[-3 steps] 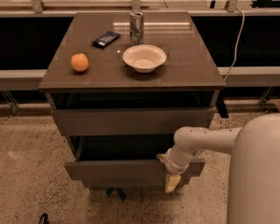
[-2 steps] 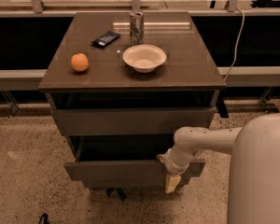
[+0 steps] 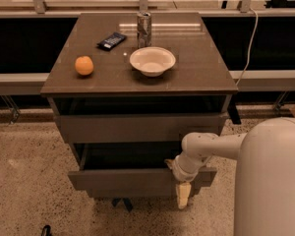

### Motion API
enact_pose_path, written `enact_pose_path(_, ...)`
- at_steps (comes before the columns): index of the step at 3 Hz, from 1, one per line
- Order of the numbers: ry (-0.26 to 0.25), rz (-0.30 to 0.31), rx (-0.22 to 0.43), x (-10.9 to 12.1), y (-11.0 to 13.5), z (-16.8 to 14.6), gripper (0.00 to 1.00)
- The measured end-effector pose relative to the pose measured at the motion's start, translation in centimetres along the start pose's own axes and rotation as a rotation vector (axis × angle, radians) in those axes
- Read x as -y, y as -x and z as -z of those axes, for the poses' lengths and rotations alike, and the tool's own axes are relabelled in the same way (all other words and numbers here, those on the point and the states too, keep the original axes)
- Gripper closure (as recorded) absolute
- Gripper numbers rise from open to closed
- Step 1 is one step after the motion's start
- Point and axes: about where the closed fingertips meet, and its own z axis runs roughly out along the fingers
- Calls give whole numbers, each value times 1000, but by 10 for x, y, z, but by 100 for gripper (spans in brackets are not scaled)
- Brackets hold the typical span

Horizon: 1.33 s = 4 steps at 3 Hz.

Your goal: Open middle drawer

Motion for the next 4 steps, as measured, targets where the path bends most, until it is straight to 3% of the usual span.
enact_pose_path(1,-1,-1,0,1,0,0,0)
enact_pose_path(2,-7,-3,-14,1,-2,5,14)
enact_pose_path(3,9,4,-32,-3,-5,10,37)
enact_pose_path(4,68,4,-44,-18,-8,13,47)
